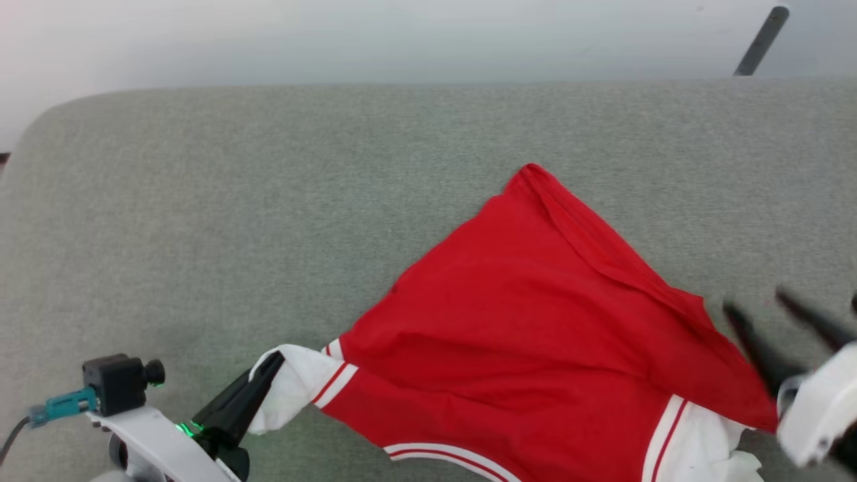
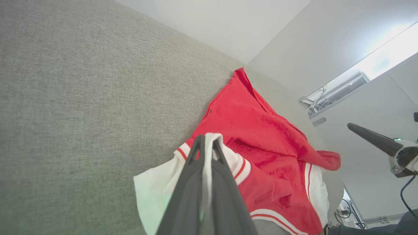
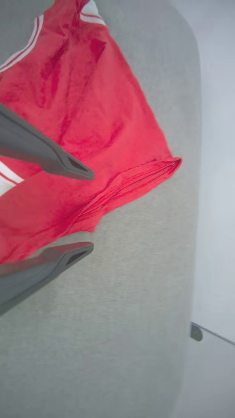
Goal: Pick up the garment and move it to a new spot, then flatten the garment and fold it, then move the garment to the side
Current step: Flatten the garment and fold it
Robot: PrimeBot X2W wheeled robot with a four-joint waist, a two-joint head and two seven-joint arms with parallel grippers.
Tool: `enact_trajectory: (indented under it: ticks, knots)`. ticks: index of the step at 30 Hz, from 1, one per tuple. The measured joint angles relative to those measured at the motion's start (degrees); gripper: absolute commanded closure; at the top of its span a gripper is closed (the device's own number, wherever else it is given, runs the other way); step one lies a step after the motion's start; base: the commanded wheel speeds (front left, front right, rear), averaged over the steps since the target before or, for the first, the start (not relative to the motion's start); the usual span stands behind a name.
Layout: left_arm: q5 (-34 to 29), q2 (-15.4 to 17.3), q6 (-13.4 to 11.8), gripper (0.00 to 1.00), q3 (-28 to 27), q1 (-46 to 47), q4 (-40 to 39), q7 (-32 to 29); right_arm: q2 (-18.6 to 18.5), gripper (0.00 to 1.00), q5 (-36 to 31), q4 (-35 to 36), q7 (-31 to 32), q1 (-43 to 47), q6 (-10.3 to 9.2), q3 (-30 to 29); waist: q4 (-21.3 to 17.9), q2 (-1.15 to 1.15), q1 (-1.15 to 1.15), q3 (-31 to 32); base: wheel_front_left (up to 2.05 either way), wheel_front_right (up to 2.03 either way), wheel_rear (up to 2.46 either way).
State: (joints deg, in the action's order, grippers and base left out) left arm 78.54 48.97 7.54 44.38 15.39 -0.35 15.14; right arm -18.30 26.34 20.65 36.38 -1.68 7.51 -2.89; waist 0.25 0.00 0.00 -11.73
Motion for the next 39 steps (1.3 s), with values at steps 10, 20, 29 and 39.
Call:
enact_trajectory:
  ticks: [10, 20, 29, 39]
  knots:
    - [-1.3, -1.2, 0.0, 1.0, 0.6, 1.7, -1.4, 0.0, -1.0, 0.0, -6.9, -14.7, -10.5, -26.2, 0.0, 10.9, 3.6, 0.0, 0.0, -2.3, 0.0, 0.0, 0.0]
    - [-0.8, -2.0, 0.0, 1.0, 3.0, 4.9, -1.9, 0.0, 3.3, 0.0, -12.8, -43.9, -16.6, -43.3, 0.0, 18.2, 8.1, 0.0, 0.0, -5.4, 0.0, 0.0, 0.0]
    - [-0.4, -2.0, 0.0, 1.0, 3.9, 7.0, -2.4, 0.0, 4.3, 0.0, -10.9, -58.7, -7.7, -49.4, 0.01, 20.9, 10.4, 0.0, 0.0, -8.5, 0.0, 0.0, 0.0]
    - [0.3, -1.8, 0.0, 1.0, 4.1, 8.2, -2.9, 0.0, 4.8, 1.0, -11.2, -60.9, -6.8, -50.7, 0.01, 19.9, 10.8, 0.0, 0.0, -10.2, 0.0, 0.0, 0.0]
